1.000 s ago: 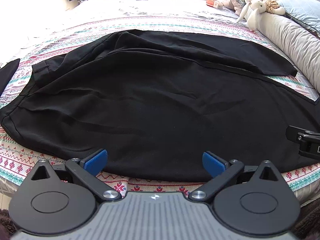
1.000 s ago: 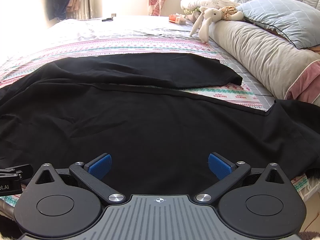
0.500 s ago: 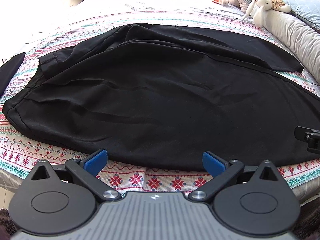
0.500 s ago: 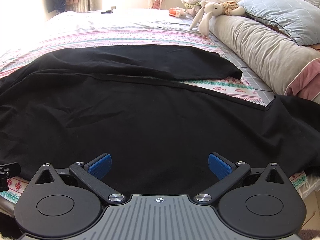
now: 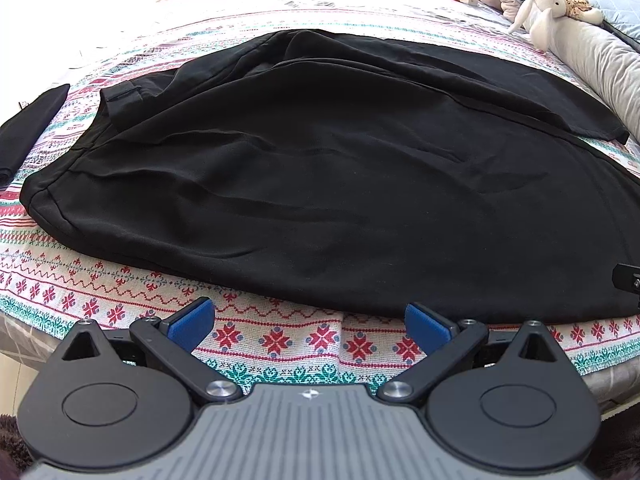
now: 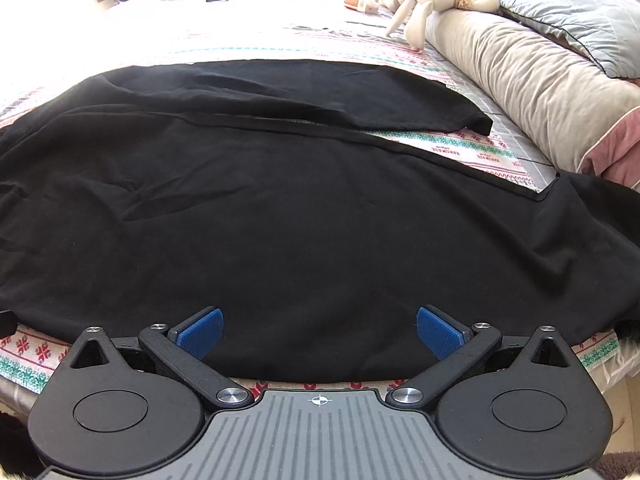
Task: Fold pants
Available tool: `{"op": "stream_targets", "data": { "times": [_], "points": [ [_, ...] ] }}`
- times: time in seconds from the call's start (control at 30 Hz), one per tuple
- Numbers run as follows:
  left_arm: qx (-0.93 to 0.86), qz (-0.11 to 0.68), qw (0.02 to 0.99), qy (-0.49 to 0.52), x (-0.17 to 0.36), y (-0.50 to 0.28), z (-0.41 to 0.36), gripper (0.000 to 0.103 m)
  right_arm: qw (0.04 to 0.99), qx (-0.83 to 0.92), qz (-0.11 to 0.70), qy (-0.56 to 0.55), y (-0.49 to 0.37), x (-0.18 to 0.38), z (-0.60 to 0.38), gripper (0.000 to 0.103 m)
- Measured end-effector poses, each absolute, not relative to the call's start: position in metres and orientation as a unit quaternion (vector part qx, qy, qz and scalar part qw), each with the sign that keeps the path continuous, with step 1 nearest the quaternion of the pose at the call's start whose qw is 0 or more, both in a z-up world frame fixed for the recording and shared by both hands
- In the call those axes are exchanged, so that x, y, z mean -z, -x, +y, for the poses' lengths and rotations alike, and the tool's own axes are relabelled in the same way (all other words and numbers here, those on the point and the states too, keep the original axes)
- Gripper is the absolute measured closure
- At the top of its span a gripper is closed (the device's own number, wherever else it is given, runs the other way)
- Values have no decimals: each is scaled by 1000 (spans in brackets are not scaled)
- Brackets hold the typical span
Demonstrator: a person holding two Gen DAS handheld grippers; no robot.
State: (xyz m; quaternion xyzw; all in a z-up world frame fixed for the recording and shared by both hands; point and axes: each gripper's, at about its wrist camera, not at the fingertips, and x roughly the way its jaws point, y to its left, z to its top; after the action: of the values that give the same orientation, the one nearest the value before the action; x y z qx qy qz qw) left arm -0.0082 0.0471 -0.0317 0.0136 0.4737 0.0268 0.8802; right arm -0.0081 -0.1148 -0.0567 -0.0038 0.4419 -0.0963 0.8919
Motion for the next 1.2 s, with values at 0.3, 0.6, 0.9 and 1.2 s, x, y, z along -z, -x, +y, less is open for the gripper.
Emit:
{"op": "stream_targets", "data": {
  "times": [0.3, 0.6, 0.9, 1.2],
  "points": [
    [-39, 458, 888, 19, 27, 3, 58, 0, 891, 79, 447, -18, 3, 56, -116, 0],
    [-28, 467, 884, 14, 18, -18, 73, 0, 889, 44, 455, -14, -14, 43, -106, 0],
    [-68, 443, 893, 35, -26, -69, 127, 0, 900, 0, 435, 8, -58, -1, -83, 0],
    [-125, 423, 882, 167, -1, -119, 211, 0, 887, -73, 449, -80, -115, -2, -64, 0]
  ]
}}
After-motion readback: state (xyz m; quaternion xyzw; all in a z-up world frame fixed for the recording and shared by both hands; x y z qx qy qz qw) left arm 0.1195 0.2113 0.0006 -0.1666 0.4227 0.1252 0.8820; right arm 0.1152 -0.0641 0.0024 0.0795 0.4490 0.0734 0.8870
